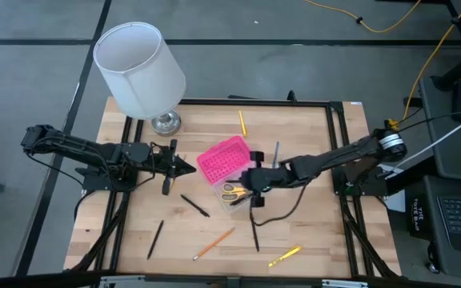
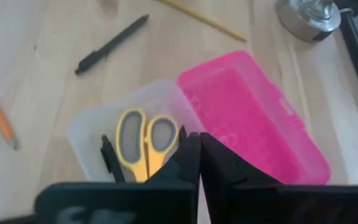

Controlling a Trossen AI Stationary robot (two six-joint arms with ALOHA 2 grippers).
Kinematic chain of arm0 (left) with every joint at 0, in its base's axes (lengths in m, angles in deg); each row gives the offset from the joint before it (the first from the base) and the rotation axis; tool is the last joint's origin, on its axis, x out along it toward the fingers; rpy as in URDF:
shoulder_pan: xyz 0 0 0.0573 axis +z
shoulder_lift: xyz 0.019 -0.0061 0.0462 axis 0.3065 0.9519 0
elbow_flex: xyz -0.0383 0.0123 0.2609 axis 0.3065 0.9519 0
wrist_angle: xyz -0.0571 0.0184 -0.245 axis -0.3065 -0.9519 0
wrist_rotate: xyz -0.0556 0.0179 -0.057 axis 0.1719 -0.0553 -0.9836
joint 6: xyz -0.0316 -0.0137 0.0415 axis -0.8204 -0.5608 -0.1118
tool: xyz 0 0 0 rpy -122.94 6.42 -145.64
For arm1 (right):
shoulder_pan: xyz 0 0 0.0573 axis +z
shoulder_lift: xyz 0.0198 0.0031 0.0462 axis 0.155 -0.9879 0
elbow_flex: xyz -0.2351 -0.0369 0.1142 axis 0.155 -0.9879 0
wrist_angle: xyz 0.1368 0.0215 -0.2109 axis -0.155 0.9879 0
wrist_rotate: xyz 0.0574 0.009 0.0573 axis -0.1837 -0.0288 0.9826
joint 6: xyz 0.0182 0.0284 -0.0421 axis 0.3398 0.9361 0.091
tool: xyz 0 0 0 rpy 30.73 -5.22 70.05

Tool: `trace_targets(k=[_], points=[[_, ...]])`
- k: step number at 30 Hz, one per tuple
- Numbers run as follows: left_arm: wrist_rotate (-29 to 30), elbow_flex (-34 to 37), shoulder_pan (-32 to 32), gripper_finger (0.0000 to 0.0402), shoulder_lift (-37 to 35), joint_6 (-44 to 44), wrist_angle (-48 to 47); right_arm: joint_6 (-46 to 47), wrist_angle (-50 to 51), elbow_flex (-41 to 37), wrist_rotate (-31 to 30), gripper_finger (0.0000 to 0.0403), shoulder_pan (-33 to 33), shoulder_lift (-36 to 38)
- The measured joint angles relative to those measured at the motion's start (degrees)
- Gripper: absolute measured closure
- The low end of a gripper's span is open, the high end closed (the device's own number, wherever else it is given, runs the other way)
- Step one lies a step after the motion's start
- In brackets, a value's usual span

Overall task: Pick & place school supplies into a supply box
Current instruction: Put the yellow pencil into the supply box

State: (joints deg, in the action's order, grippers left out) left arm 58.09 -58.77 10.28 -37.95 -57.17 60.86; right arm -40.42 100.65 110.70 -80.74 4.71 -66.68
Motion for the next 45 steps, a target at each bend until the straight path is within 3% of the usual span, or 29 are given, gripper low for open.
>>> trace_targets(k=[10, 13, 20, 27, 31, 36, 40, 45], points=[[0.3, 0.0, 0.3, 0.0398, 0.0, 2.2, 0.5, -1.6, -28.2, -23.8, 2.1, 0.0387, 0.0, 14.8], [4.2, 0.0, -0.4, 0.0399, 1.8, -2.5, -0.8, -0.2, -34.7, -29.6, 5.0, 0.0390, 0.0, 16.5], [11.1, -2.6, -3.7, 0.0400, 11.2, -11.1, -4.4, 0.3, -45.5, -39.1, 5.1, 0.0393, 0.0, 16.9], [20.8, -18.2, -8.1, 0.0399, 20.0, -28.8, -29.2, -1.6, -47.1, -42.0, 3.2, 0.0376, -0.3, 17.1], [21.0, -26.8, -8.9, 0.0398, 24.7, -41.4, -43.7, -5.5, -47.2, -42.0, 2.1, 0.0376, -0.7, 17.1], [19.2, -35.2, -8.8, 0.0398, 29.5, -49.8, -57.6, -12.5, -47.4, -42.0, 2.1, 0.0376, -0.7, 17.1], [20.6, -38.8, -8.7, 0.0398, 32.2, -53.5, -64.0, -16.7, -49.5, -42.0, 2.1, 0.0375, -1.1, 17.1], [20.4, -38.9, -8.7, 0.0398, 34.1, -52.5, -64.3, -18.4, -50.1, -42.0, 2.1, 0.0375, -2.4, 17.1]])
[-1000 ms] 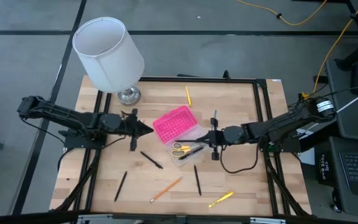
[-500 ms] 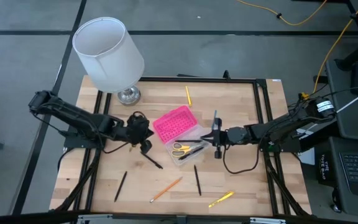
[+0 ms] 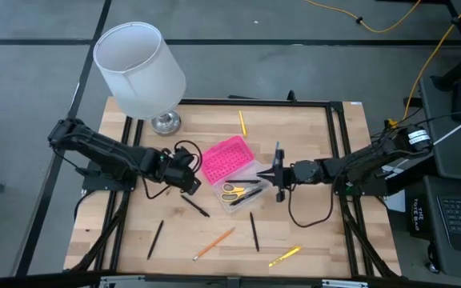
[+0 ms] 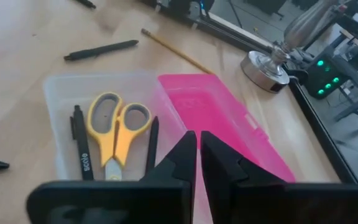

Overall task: Pick & place school supplies into a supply box
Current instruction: Put the yellow pencil into the supply box

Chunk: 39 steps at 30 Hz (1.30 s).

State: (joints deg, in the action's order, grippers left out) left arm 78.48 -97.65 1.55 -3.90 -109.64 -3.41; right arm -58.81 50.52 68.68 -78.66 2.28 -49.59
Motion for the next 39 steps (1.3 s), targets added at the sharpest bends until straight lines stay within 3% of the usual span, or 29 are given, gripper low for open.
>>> trace_targets(k=[11, 18, 23, 32, 39], points=[[-3.9, 0.0, 1.6, 0.0381, 2.3, -1.7, -1.1, 0.2, -0.7, 0.0, 0.5, 0.0375, -2.7, 0.0], [-4.5, 0.0, 3.9, 0.0326, 2.3, -6.1, -7.3, 0.2, -1.8, 0.0, 8.4, 0.0375, -4.3, 0.0], [-7.9, 2.2, 6.1, 0.0284, 2.3, -8.6, -9.4, 0.7, -1.7, 0.0, 9.1, 0.0375, -4.5, 0.0], [-13.4, 9.3, 10.3, 0.0251, 2.3, -7.7, -8.0, 4.6, -0.5, 0.0, 9.1, 0.0375, -4.5, 0.0], [-16.8, 14.6, 13.4, 0.0249, 2.3, -2.2, 0.2, 7.0, 0.5, 0.0, 9.1, 0.0375, -4.5, 0.0]])
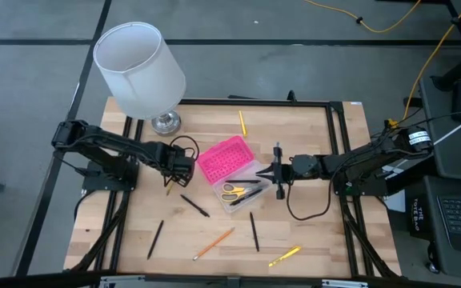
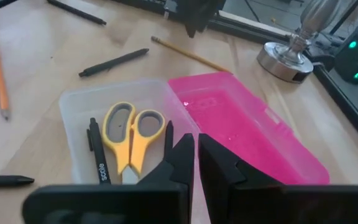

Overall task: Pick & place school supplies into a supply box
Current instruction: Put the yellow pencil into the supply box

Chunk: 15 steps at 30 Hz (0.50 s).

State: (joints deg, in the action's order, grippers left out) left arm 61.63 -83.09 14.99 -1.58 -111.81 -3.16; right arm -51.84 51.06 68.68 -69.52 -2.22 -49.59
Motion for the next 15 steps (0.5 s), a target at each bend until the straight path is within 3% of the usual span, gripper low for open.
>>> trace_targets(k=[15], points=[[-1.3, 8.0, 4.7, 0.0253, 0.0, 7.2, 12.7, 4.0, 2.0, 0.0, 0.0, 0.0375, 0.0, 0.0]])
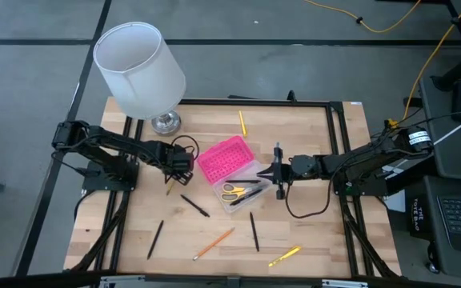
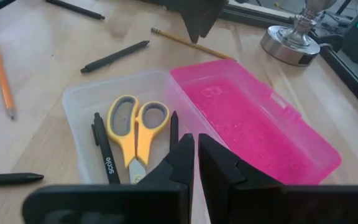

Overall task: Pick & place school supplies into a supply box
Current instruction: Put the yellow pencil into the supply box

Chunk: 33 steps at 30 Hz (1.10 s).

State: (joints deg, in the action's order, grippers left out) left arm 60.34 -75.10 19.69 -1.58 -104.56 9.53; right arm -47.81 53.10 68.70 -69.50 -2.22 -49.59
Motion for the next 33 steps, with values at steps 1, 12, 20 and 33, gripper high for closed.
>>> trace_targets(k=[1, 12, 20, 33], points=[[-0.5, 0.6, 0.2, 0.0253, 0.0, 0.7, 1.5, 0.0, 0.1, 0.0, 0.0, 0.0375, 0.0, 0.0], [-0.8, 4.6, 0.6, 0.0255, -0.2, 0.2, 4.6, 0.0, 0.4, 0.0, 0.0, 0.0375, 0.0, 0.0], [-0.8, 5.4, 0.5, 0.0267, -0.2, 2.5, 6.7, -0.1, 0.3, 0.0, 0.0, 0.0375, 0.0, 0.0], [-1.7, 5.4, 0.6, 0.0341, -0.1, 3.0, 7.7, -0.2, 0.3, 0.0, 0.0, 0.0375, 0.0, 0.0]])
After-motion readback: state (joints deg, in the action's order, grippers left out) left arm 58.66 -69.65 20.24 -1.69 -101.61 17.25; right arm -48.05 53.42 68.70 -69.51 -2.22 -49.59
